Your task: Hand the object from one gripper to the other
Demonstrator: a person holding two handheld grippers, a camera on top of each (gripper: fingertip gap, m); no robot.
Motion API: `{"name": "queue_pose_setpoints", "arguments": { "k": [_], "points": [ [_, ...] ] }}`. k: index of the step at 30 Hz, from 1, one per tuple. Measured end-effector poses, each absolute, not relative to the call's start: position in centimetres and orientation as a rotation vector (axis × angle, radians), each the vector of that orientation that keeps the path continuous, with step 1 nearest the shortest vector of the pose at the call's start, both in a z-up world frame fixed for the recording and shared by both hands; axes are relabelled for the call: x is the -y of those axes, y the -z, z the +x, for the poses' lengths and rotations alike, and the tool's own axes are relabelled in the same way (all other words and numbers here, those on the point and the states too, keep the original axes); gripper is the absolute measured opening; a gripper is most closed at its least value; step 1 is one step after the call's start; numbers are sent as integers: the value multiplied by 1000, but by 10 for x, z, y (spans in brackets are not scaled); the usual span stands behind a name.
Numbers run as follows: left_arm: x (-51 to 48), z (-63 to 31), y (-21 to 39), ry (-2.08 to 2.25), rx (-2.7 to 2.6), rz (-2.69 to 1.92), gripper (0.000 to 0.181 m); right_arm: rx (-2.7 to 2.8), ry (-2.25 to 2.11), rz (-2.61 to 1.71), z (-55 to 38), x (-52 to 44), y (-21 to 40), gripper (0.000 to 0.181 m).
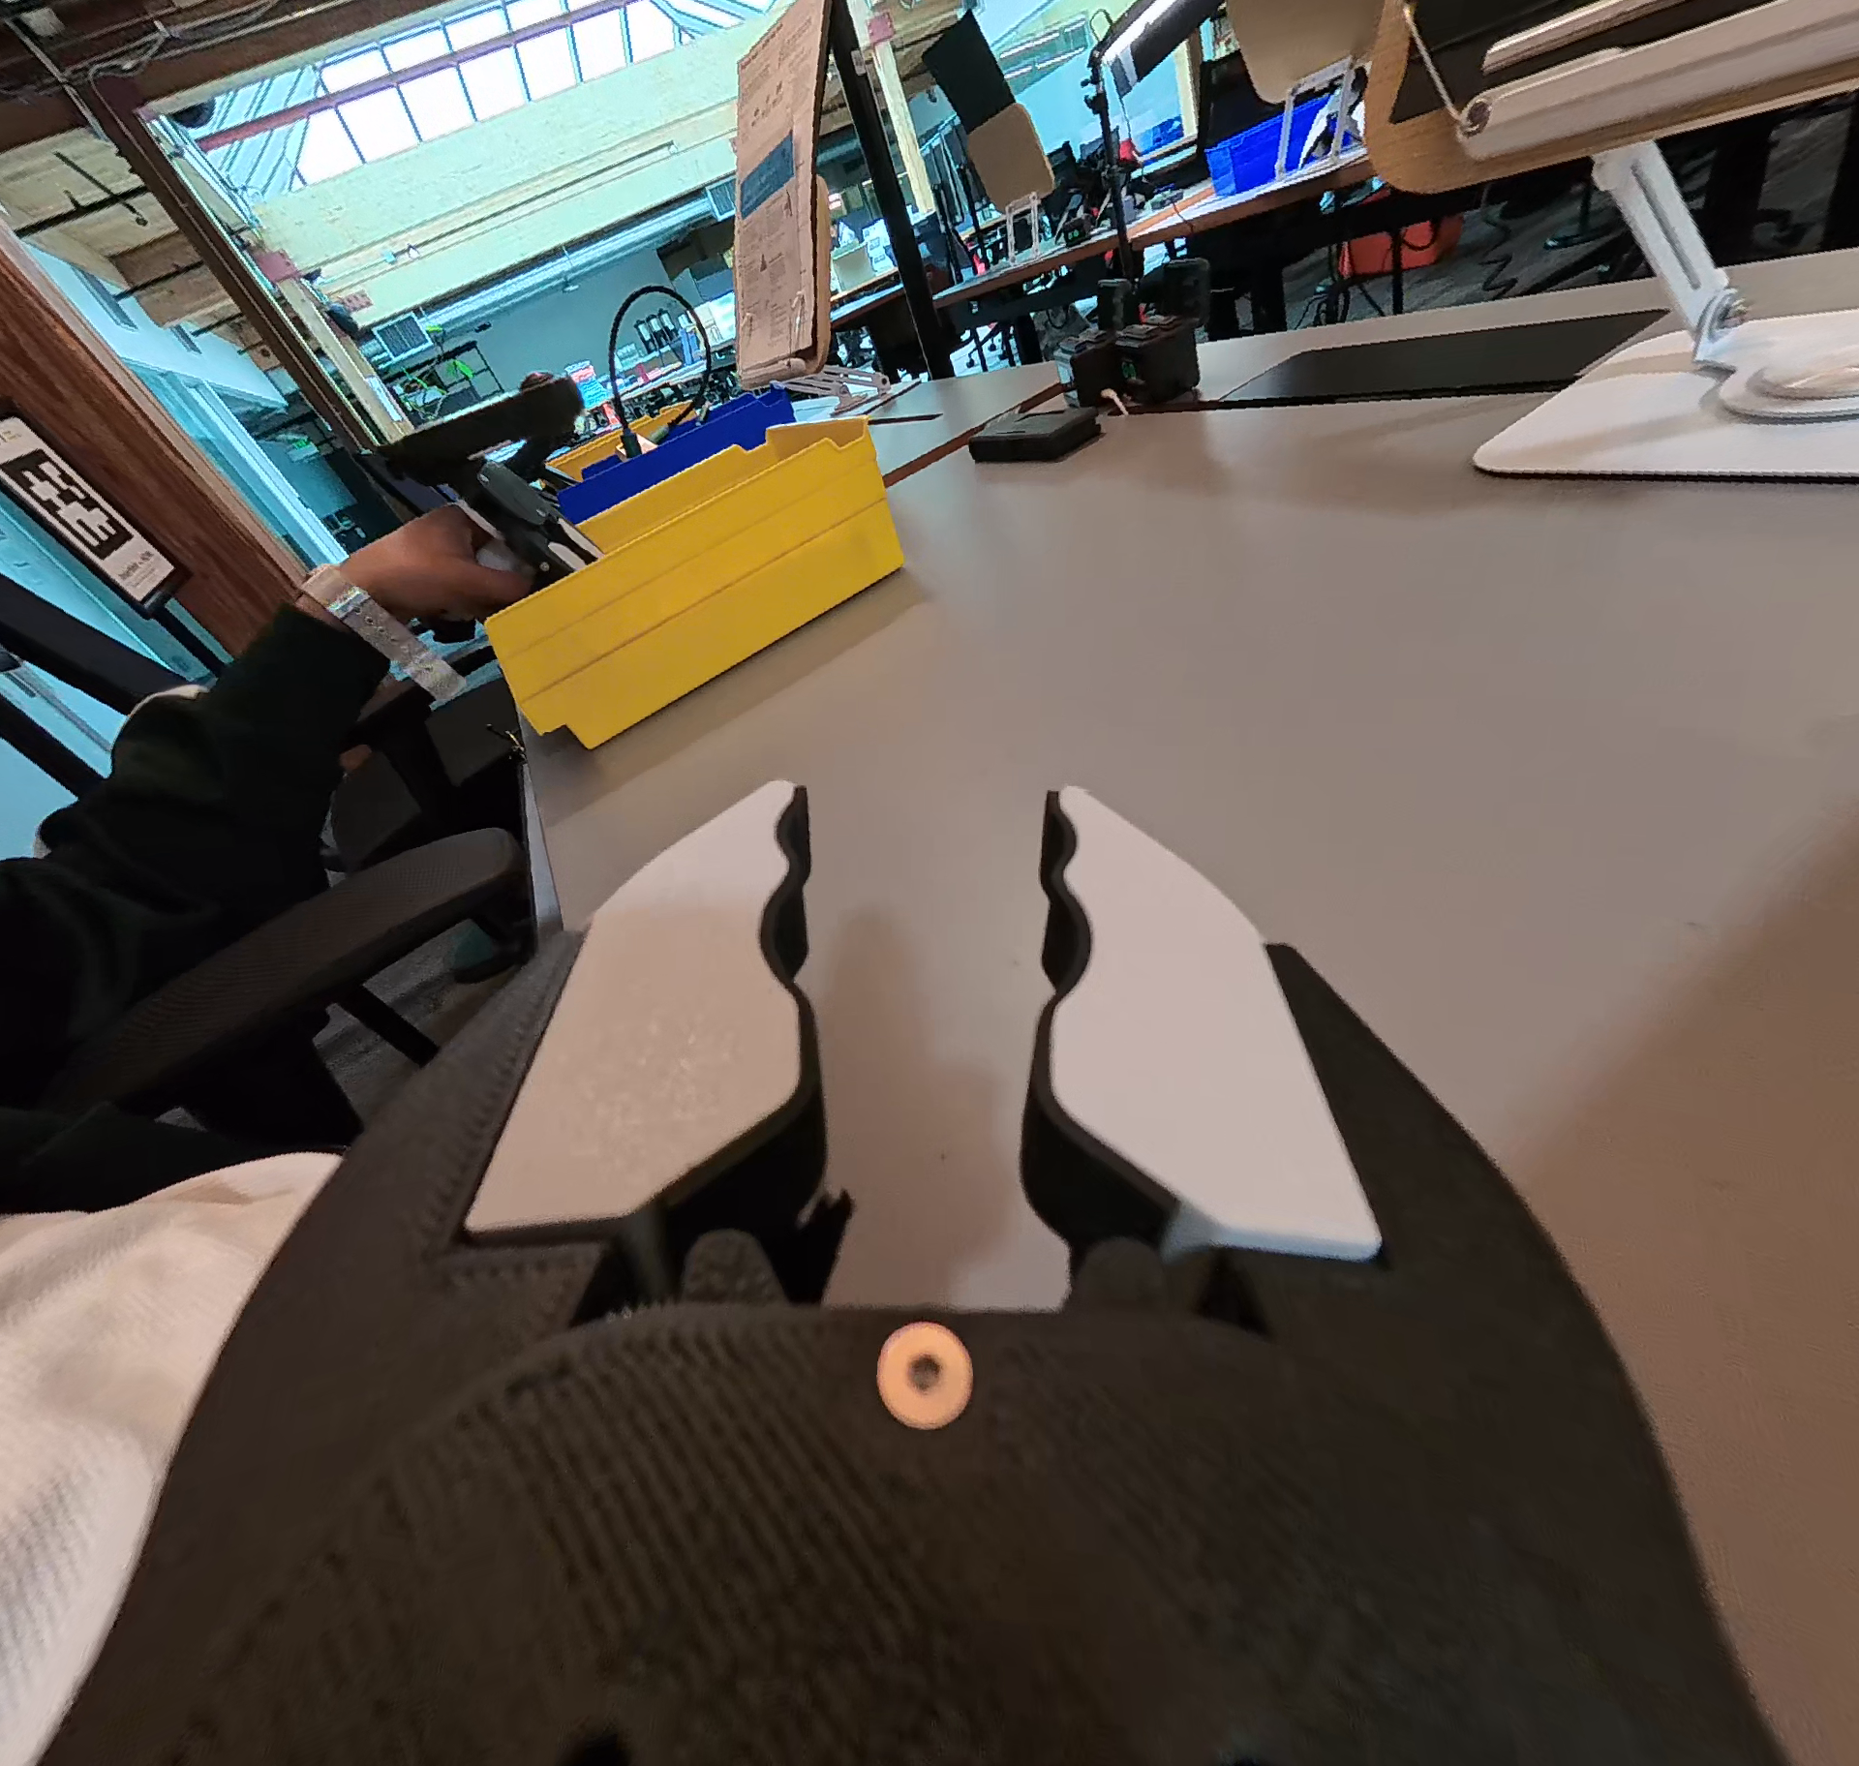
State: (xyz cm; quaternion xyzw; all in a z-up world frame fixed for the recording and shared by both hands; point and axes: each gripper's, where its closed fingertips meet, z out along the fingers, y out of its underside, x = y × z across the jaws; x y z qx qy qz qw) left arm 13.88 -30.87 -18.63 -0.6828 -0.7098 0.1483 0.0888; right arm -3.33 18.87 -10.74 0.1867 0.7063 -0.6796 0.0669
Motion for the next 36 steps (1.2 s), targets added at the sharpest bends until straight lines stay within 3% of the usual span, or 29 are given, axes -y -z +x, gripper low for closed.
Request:
{"name": "queue_pose_setpoints", "arguments": {
  "k": [1,8,14,17,25,31,36],
  "points": [
    [309,139,185,-451,2107,-2025,19,-2134,2048,559,-33,-188,108,45],
    [308,142,187,-444,2078,-1991,3,-2129,2043,565,-33,-188,108,44],
    [305,142,188,-423,2055,-1967,5,-2115,2044,575,-34,-189,108,44],
    [304,142,192,-408,2057,-1974,15,-2117,2042,571,-33,-189,108,44],
    [305,133,191,-438,2061,-1955,11,-2123,2032,562,-31,-187,109,44],
    [306,108,135,-734,1902,-1786,11,-2121,2020,565,-31,-184,111,43],
    [229,63,63,-742,1485,-1636,11,-2168,2022,496,-25,-175,109,43]
  ]
}}
